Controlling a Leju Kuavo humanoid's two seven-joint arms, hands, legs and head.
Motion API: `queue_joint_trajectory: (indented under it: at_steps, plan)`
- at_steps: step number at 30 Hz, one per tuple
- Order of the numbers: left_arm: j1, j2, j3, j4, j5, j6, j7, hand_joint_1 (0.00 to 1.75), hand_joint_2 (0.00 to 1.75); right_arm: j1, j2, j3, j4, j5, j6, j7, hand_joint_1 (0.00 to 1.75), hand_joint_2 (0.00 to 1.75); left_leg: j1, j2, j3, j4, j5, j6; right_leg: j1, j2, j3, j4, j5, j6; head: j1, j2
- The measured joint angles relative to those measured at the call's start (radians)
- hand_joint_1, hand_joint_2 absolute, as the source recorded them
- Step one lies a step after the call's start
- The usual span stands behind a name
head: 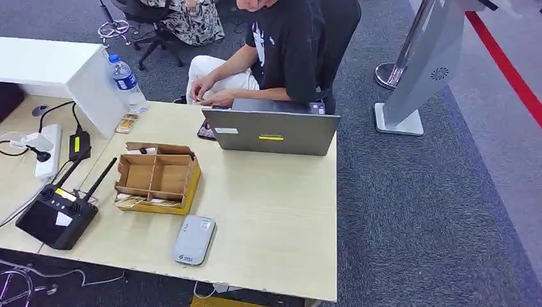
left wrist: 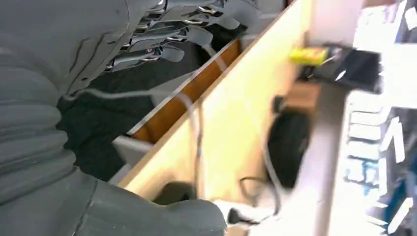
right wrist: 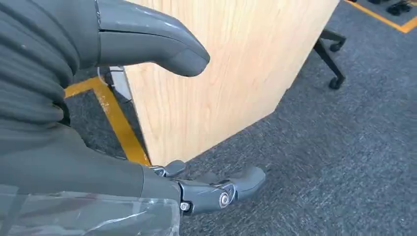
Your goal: Pass the card to the sensor for recognition and then transmit it.
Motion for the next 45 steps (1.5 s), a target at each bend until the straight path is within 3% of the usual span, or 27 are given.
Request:
queue_joint_trajectory:
  at_steps: [5, 14, 31, 45]
  plan:
    - [0.013, -0.034, 0.008, -0.157, -0.075, 0.003, -0.011, 0.00, 1.75, 0.007, 0.003, -0.032, -0.005, 0.028, 0.007, -0.006, 0.00, 1.75, 0.000, 0.000, 0.000, 0.000, 0.000, 0.000, 0.000, 0.000, 0.000, 0.000, 0.000, 0.000, 0.000, 0.000]
    - [0.017, -0.038, -0.139, -0.277, -0.292, 0.111, 0.027, 0.00, 1.75, 0.001, 0.011, -0.055, -0.018, 0.084, -0.007, -0.011, 0.00, 1.75, 0.000, 0.000, 0.000, 0.000, 0.002, 0.000, 0.000, 0.000, -0.001, 0.000, 0.001, 0.000, 0.001, 0.000]
    - [-0.099, 0.006, -0.538, -0.301, -0.693, 0.264, 0.177, 0.00, 1.75, -0.042, 0.047, -0.101, -0.034, 0.210, -0.040, -0.008, 0.00, 1.75, 0.000, 0.001, -0.002, 0.000, 0.006, -0.001, 0.000, 0.001, -0.004, 0.000, 0.007, -0.001, 0.000, 0.000]
    - [-0.221, 0.046, -0.916, -0.298, -1.040, 0.406, 0.326, 0.00, 1.75, -0.083, 0.079, -0.161, -0.039, 0.332, -0.068, 0.000, 0.00, 1.75, 0.000, 0.001, -0.004, 0.001, 0.008, -0.001, 0.000, 0.001, -0.005, 0.000, 0.009, -0.001, 0.001, 0.000]
